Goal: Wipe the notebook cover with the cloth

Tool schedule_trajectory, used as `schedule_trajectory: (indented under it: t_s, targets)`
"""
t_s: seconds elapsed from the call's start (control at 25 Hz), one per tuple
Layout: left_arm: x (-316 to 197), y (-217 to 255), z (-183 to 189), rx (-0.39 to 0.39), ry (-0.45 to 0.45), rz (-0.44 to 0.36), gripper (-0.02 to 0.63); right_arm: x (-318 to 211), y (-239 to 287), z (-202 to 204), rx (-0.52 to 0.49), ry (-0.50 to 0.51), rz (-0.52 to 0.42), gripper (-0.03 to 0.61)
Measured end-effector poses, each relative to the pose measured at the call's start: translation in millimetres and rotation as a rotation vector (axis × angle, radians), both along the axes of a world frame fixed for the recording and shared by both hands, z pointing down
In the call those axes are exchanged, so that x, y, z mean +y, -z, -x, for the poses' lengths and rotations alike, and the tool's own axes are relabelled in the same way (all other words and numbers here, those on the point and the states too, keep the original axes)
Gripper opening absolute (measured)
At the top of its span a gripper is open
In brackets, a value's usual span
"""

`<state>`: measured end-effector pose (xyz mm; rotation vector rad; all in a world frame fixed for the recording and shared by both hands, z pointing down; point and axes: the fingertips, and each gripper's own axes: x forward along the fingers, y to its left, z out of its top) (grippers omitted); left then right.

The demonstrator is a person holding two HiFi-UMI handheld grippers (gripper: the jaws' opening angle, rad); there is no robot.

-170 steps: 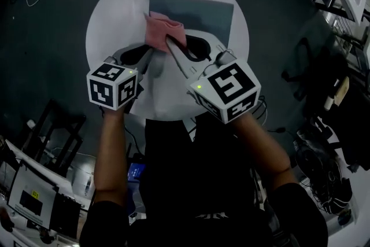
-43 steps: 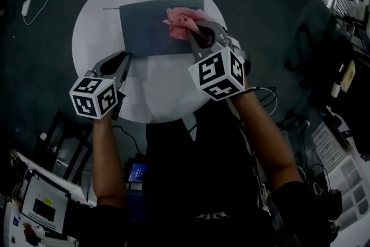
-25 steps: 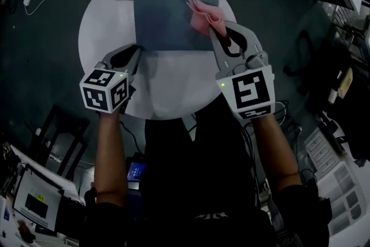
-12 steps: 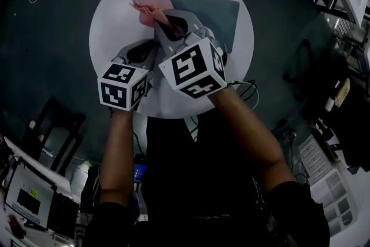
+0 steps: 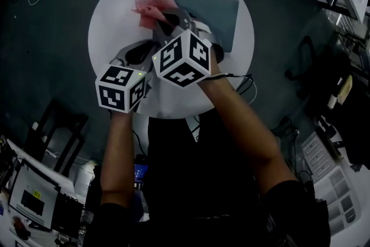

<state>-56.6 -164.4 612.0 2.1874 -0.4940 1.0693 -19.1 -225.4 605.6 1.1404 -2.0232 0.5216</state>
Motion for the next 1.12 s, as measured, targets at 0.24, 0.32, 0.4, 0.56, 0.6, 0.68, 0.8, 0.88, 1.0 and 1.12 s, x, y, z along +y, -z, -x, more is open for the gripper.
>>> schedule_trajectory:
  t_s: [0.24, 0.32, 0.4, 0.56, 0.6, 0.68, 0.8, 0.88, 1.0, 1.12]
  targets:
    - [1, 0, -3, -0.015, -0.005, 0.000, 0.026, 15, -1, -39, 0.013, -0.031, -0.004, 0.009]
    - [1, 0, -5, -0.022, -0.003, 0.001, 0.027, 23, -2, -57, 0.013, -0.049, -0.003, 0.009]
    - [1, 0, -8, -0.027, 0.001, 0.003, 0.026, 32, -2, -78, 0.021, -0.070, 0.000, 0.009]
    - [3, 0, -10, -0.042, 0.005, 0.001, 0.026, 54, -1, -117, 0.036, -0.119, 0.005, 0.009]
    - [4, 0, -10, -0.047, 0.004, -0.001, 0.026, 59, -2, -126, 0.042, -0.127, 0.006, 0.009]
    - [4, 0, -11, -0.055, 0.002, -0.005, 0.026, 69, -2, -143, 0.057, -0.141, 0.009, 0.009]
    - [4, 0, -12, -0.066, 0.003, -0.005, 0.026, 81, -2, -166, 0.072, -0.171, 0.017, 0.009]
    - [5, 0, -12, -0.070, 0.005, -0.007, 0.026, 89, -2, -179, 0.083, -0.189, 0.024, 0.009]
    - [5, 1, -14, -0.074, 0.009, -0.008, 0.026, 99, -5, -196, 0.107, -0.215, 0.046, 0.009]
    - [7, 1, -16, -0.077, 0.009, -0.003, 0.025, 110, -10, -218, 0.117, -0.270, 0.074, 0.009]
